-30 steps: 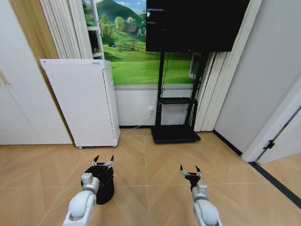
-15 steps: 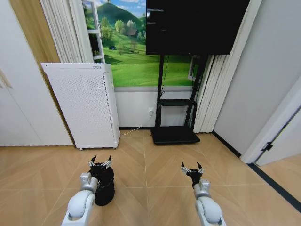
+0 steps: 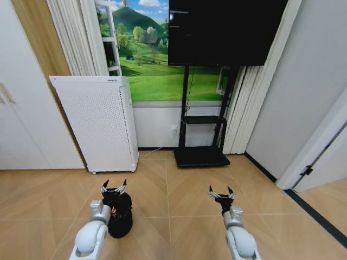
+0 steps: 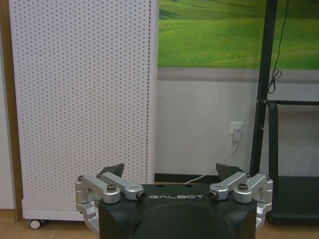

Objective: Pick up the trash bin and place the garbage on the floor into it.

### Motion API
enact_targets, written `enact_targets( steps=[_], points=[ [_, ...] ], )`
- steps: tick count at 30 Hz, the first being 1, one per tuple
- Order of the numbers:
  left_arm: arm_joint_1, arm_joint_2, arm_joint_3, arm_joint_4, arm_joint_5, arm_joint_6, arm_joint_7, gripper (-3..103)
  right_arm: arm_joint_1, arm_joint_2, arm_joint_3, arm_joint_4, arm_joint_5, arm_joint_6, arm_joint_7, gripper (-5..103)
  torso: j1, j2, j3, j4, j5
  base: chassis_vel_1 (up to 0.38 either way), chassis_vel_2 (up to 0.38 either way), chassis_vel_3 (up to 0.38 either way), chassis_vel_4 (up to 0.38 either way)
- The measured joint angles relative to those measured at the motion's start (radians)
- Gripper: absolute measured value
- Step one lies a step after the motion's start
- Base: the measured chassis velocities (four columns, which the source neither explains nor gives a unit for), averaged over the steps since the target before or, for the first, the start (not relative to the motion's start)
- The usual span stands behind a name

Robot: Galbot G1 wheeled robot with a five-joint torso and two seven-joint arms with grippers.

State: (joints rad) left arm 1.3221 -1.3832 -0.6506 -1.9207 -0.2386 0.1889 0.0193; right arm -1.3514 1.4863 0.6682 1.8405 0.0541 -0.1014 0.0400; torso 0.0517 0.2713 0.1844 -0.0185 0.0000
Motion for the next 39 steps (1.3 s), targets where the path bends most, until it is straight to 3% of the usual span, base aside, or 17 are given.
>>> enact_targets(
  steps=[20,39],
  points=[
    [0.039,0.022,-0.033,-0.044,-0.041,0.006,0.005,100,-0.009,0.003,0.011,0.069,0.023,-0.057,-0.003,100,0.027,0.082,0.055,0.0000,0.0000,0.000,0.000,0.000,0.000],
    [0.034,0.016,-0.031,-0.038,-0.065,0.011,0.005,100,-0.034,0.002,0.039,0.083,0.041,-0.059,-0.023,100,0.048,0.140,0.092,0.0000,0.0000,0.000,0.000,0.000,0.000]
  ],
)
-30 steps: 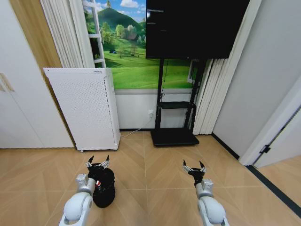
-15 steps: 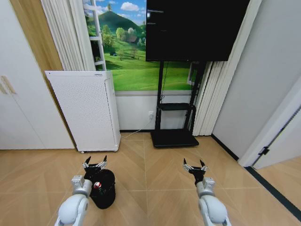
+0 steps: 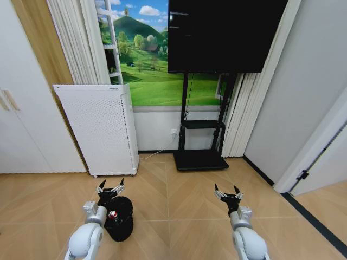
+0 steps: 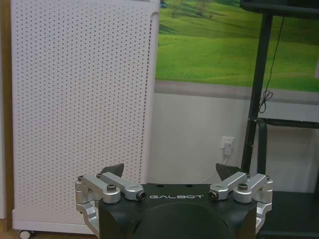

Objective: Pick up the trash bin and place the garbage on the floor into it.

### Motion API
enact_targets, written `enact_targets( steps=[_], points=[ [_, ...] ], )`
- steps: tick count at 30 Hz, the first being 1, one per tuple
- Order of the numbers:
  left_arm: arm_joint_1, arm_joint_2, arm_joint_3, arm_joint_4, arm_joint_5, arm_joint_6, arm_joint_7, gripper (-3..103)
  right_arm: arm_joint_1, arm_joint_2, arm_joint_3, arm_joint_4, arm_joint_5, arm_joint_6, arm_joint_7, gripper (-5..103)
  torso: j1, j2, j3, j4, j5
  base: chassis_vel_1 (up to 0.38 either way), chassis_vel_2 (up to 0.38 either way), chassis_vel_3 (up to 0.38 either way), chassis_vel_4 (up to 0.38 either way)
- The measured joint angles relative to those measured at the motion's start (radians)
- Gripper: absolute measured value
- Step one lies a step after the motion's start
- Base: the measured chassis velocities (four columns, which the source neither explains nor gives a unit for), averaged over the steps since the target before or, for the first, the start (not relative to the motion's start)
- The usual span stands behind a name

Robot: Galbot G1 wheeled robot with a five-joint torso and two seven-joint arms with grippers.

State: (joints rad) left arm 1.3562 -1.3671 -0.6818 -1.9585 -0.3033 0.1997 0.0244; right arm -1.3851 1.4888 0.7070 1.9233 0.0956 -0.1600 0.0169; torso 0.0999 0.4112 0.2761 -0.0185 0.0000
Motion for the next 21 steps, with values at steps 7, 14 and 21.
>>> enact_targets(
  steps=[7,14,21],
  points=[
    [0.009,0.102,0.011,-0.052,-0.129,0.047,0.046,100,0.085,-0.056,-0.016,-0.052,0.156,0.008,-0.244,100,0.015,0.041,0.026,0.0000,0.0000,0.000,0.000,0.000,0.000],
    [0.006,0.279,0.014,-0.074,-0.287,0.079,0.019,100,0.108,-0.163,-0.054,-0.064,0.228,-0.009,-0.230,100,0.028,0.075,0.047,0.0001,0.0000,0.000,0.000,0.000,0.000],
    [0.006,0.320,-0.013,-0.059,-0.352,0.081,0.017,100,0.072,-0.202,-0.031,-0.063,0.271,0.003,-0.202,100,0.039,0.103,0.065,0.0000,-0.0001,0.000,0.000,0.000,0.000]
  ],
)
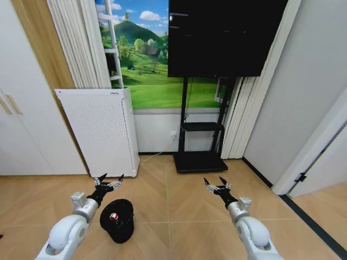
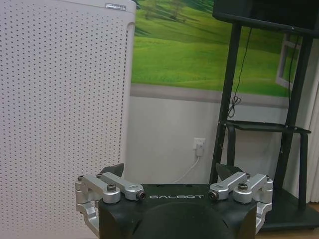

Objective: Pick up the trash bin and place the garbage on the floor into it.

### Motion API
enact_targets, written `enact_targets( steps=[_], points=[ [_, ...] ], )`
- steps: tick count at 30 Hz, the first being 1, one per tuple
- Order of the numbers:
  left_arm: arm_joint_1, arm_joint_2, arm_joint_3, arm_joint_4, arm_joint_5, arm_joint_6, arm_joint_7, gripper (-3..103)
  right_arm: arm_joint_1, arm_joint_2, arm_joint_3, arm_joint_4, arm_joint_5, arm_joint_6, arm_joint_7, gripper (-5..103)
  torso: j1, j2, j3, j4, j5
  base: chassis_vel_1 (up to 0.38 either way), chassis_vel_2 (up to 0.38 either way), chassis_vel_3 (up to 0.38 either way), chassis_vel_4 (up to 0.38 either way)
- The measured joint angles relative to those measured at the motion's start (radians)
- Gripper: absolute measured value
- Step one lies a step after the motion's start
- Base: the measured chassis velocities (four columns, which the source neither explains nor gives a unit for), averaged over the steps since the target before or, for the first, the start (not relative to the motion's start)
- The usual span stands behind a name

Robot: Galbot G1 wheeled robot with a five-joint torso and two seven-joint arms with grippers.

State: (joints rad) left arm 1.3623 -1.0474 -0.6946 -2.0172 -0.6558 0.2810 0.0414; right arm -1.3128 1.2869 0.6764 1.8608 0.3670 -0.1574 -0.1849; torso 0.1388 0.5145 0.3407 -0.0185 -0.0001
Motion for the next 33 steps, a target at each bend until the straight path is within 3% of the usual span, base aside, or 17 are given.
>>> enact_targets(
  steps=[33],
  points=[
    [-0.033,-0.022,0.007,-0.029,-0.017,0.041,-0.074,100,0.038,-0.009,0.010,0.010,0.014,-0.038,0.029,100,0.055,0.138,0.082,0.0000,0.0002,0.000,0.000,0.000,0.000]
  ],
)
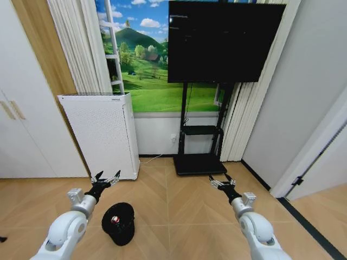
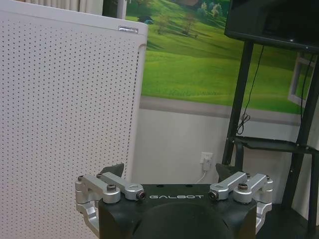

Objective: Pick up the trash bin and place the garbage on the floor into it.

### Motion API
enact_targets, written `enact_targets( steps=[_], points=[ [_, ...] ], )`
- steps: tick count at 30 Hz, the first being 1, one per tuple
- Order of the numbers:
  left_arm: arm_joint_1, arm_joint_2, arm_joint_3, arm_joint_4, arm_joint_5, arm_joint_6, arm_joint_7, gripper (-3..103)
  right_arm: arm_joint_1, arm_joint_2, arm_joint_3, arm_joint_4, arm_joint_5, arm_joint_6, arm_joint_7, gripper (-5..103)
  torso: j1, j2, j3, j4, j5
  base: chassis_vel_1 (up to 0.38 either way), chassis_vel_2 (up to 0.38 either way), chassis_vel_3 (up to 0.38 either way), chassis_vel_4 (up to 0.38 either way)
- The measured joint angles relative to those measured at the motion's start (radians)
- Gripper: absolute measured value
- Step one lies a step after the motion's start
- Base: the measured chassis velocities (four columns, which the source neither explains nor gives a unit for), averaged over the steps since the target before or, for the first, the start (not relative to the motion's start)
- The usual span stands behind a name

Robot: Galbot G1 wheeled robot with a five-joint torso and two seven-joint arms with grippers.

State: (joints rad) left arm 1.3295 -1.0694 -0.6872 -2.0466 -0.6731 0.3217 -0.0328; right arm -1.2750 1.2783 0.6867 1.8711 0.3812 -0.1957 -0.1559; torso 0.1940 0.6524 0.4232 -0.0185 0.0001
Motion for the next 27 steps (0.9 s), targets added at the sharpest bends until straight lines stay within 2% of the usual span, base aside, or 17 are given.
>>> enact_targets(
  steps=[27],
  points=[
    [0.020,-0.010,-0.004,-0.027,0.019,0.005,-0.005,100,-0.026,0.000,0.014,0.024,0.005,0.005,-0.002,100,0.048,0.114,0.066,0.0000,0.0000,0.000,0.000,0.000,0.000]
  ],
)
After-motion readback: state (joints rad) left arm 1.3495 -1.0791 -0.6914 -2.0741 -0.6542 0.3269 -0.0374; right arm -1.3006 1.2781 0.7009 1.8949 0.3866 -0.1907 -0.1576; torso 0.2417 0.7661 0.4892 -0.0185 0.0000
